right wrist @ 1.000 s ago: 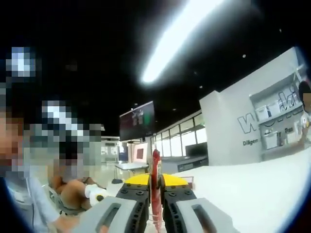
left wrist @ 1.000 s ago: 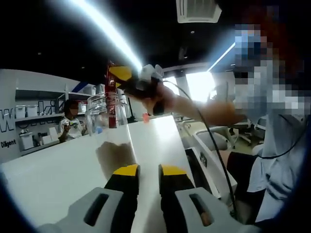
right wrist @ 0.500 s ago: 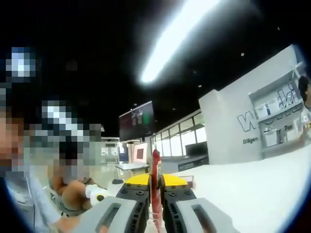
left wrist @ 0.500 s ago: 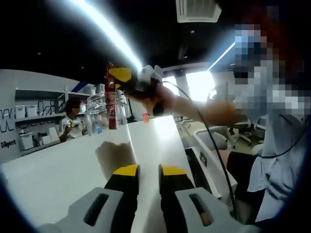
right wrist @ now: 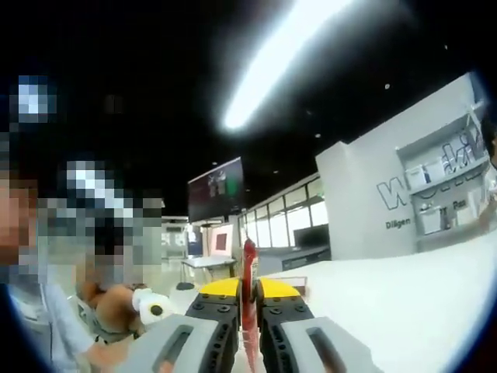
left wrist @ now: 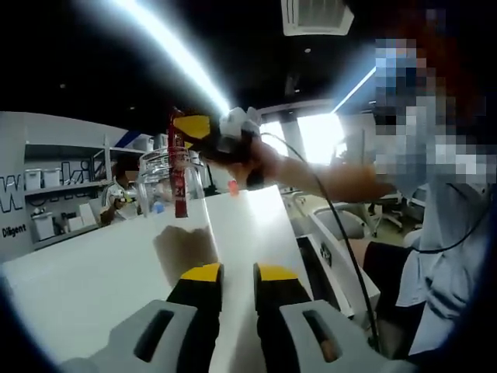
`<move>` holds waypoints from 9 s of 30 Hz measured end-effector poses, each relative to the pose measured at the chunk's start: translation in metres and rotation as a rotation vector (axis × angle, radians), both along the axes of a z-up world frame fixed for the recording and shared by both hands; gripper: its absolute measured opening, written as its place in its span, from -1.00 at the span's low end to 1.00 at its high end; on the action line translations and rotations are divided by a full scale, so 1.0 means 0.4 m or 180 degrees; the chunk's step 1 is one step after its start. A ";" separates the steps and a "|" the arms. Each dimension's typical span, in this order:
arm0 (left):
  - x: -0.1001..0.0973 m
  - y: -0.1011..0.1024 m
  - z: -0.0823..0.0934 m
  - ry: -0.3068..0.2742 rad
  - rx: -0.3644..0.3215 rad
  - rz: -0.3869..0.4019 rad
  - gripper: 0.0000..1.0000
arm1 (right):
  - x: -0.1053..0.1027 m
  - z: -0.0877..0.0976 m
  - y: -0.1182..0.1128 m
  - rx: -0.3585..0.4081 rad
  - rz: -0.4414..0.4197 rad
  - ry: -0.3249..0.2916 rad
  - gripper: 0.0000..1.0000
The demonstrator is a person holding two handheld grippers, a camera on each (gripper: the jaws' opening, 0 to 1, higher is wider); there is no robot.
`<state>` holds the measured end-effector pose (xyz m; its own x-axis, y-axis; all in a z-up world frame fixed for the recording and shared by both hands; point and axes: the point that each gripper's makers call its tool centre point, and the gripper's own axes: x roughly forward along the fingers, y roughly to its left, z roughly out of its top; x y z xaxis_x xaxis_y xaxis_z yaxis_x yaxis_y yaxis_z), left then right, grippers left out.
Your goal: Tear open the coffee pouch, take out the coffee, and pour the coffee from the pouch into the cup
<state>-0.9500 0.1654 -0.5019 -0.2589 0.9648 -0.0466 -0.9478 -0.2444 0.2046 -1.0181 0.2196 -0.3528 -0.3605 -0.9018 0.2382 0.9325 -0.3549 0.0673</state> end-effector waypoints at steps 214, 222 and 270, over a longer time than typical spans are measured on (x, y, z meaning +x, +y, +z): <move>-0.157 0.108 0.315 -0.0024 0.0522 0.0501 -0.79 | 0.062 0.068 -0.115 -0.0081 0.0040 0.0648 -0.84; -0.164 0.095 0.314 -0.0111 0.0623 0.0464 -0.88 | 0.061 0.068 -0.097 -0.0102 0.0025 0.0684 -0.72; -0.174 0.046 0.369 -0.0458 0.1481 0.0158 -0.88 | 0.022 -0.043 -0.046 0.0240 0.0379 0.0429 -0.91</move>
<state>-1.0196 0.1838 -0.3544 -0.3277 0.8784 0.3479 -0.9433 -0.3245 -0.0693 -1.0094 0.2013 -0.3699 -0.2196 -0.9533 0.2073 0.9669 -0.2409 -0.0837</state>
